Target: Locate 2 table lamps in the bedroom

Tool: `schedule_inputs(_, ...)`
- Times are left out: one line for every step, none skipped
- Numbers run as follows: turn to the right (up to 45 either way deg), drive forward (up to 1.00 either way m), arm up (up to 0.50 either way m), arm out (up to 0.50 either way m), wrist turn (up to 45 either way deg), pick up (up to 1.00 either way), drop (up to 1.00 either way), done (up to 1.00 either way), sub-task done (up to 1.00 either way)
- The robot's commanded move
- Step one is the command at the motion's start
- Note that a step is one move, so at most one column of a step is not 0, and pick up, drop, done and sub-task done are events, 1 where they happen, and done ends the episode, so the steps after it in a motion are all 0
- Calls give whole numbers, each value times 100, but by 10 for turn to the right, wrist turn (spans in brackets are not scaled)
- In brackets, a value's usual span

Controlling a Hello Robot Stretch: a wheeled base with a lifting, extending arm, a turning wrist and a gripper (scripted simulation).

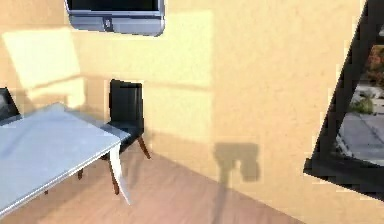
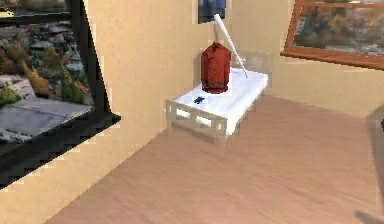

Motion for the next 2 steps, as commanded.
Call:
schedule_inputs(0,20,0,0,0,0,0,0,0)
schedule_inputs(-450,0,0,0,0,0,0,0,0)
